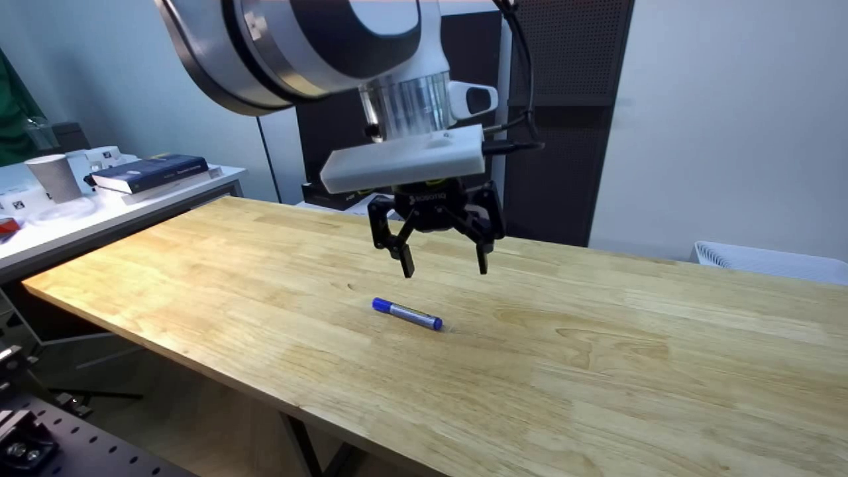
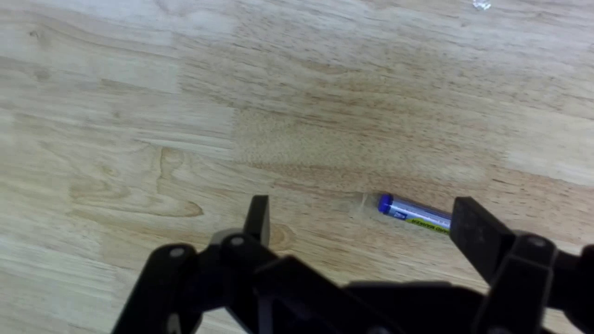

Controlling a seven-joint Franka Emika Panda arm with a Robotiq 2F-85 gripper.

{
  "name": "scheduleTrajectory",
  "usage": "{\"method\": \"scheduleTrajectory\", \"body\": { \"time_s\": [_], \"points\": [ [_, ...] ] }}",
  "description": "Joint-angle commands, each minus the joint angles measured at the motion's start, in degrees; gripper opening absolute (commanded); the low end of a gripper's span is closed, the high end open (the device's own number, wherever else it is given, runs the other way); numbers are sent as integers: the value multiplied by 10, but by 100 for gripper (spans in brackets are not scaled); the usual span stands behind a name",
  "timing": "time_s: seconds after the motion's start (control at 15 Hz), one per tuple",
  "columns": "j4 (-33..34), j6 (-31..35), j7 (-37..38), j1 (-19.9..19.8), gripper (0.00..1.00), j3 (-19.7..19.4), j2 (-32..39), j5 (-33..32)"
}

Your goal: Put the pen in a vertical position

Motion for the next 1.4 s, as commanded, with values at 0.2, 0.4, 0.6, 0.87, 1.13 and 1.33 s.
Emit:
{"method": "scheduleTrajectory", "body": {
  "time_s": [0.2, 0.4, 0.6, 0.87, 1.13, 1.33],
  "points": [
    [10, 19, -102, 19, 100, 55, 18, -38],
    [14, 48, -173, 12, 100, 94, 47, -29],
    [2, 43, -176, 16, 100, 97, 38, -27],
    [6, 54, -267, -22, 100, 140, 61, -5],
    [8, 74, -426, -63, 100, 167, 97, -7],
    [26, 84, -548, -97, 100, 169, 137, -19]
  ]
}}
